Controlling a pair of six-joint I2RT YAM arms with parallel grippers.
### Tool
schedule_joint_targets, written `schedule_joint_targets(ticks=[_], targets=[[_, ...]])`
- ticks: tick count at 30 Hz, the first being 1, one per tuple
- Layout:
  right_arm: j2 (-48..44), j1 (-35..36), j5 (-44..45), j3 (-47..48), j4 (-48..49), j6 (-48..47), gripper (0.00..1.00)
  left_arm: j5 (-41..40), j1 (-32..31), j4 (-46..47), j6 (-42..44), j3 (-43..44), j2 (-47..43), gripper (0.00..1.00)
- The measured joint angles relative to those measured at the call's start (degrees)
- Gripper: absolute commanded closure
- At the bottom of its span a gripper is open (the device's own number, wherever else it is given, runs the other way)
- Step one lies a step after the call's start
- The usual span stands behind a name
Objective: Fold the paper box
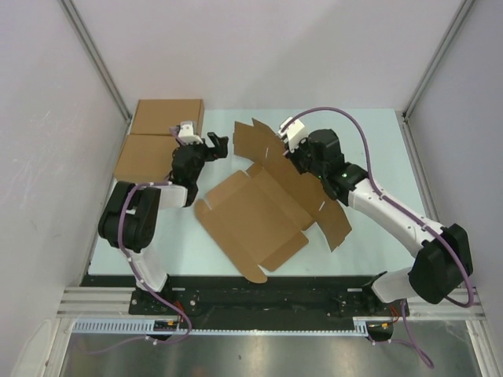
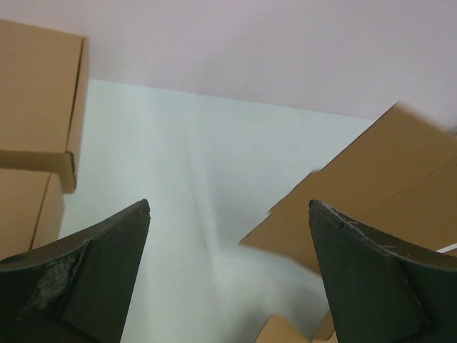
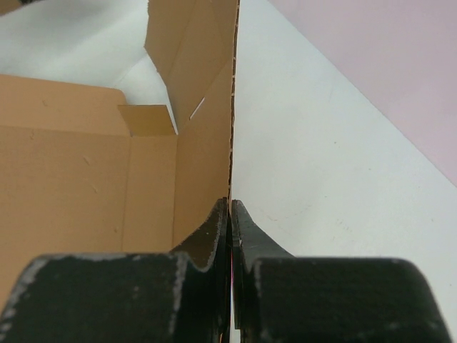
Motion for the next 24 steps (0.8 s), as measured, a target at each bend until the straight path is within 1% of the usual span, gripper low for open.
schedule_joint_targets(ticks=[6,9,12,13,16,24], targets=[[3.3,0.1,0.3,-0.9,1.4,-0.9,1.00,2.6,0.0,3.5,-1.9,2.5,1.4,0.00],[4.3,-0.4,0.2,-0.9,2.0,-1.0,1.00,3.6,0.0,4.1,-3.1,6.1,2.9,0.03],[4.9,-0.4,0.2,-0.9,2.9,-1.0,1.00,5.5,0.0,4.2,-5.0,12.3,5.8,0.12],[5.1,-0.4,0.2,-0.9,3.2,-1.1,1.00,6.4,0.0,4.2,-5.7,14.5,7.0,0.17],[5.7,-0.3,0.3,-0.9,4.0,-1.3,1.00,8.2,-0.1,4.0,-7.1,19.6,10.1,0.23],[6.5,0.7,1.4,-0.9,5.3,-2.4,1.00,12.2,-1.9,-2.3,-7.3,24.7,13.3,0.35]])
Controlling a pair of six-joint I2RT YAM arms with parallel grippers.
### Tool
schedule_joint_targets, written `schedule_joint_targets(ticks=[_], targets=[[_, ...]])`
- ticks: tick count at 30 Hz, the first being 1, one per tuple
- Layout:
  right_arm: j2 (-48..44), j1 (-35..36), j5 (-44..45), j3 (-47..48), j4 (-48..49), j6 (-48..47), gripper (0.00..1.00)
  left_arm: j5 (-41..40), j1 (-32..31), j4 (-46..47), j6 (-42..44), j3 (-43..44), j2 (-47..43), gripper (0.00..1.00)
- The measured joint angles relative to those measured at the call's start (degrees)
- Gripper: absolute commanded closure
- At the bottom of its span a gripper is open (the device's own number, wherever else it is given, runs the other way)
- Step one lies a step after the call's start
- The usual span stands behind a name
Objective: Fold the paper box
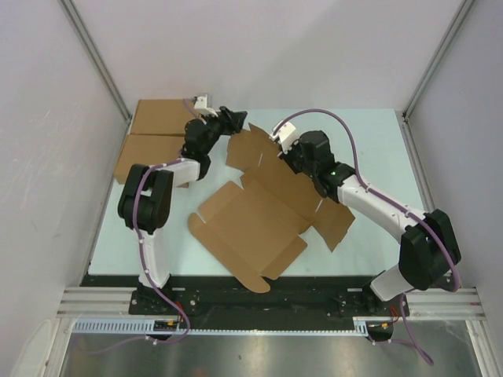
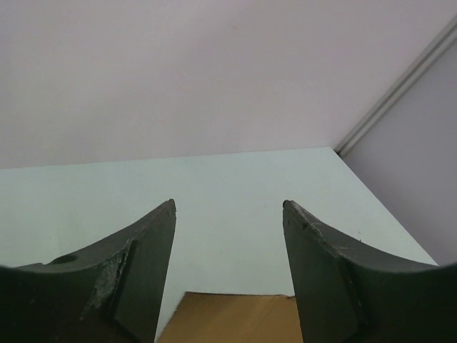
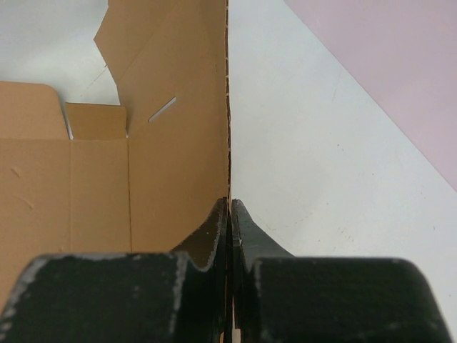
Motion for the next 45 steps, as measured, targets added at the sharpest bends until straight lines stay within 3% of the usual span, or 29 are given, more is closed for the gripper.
schedule_joint_targets(ticks=[3,6,11,24,29,40,45], targets=[[0.1,0.3,0.0,0.0,0.3,0.0,1.00,3.5,-1.1,-1.4,0.3,0.2,0.0,0.36],[0.1,-0.1,-0.7,0.0,0.0,0.5,1.00,5.5,-1.3,-1.8,0.4,0.3,0.0,0.29],[0.1,-4.3,-8.7,0.6,-0.5,4.9,1.00,6.5,-0.7,-0.2,0.2,-2.3,-1.0,0.25],[-1.8,-7.1,-20.6,1.9,-4.6,9.9,1.00,9.3,-0.3,3.1,-2.1,-3.0,-1.6,0.29],[-2.3,-4.7,-14.6,2.0,-5.6,8.0,1.00,10.7,-0.2,5.9,-3.3,-4.3,-1.6,0.32],[-1.3,-0.5,-3.0,2.0,-5.5,5.9,1.00,10.7,-0.8,19.9,-7.8,-18.7,-5.7,0.36],[-0.6,0.8,0.5,2.1,-4.6,5.3,1.00,10.4,-1.2,20.7,-8.5,-21.1,-7.3,0.32]])
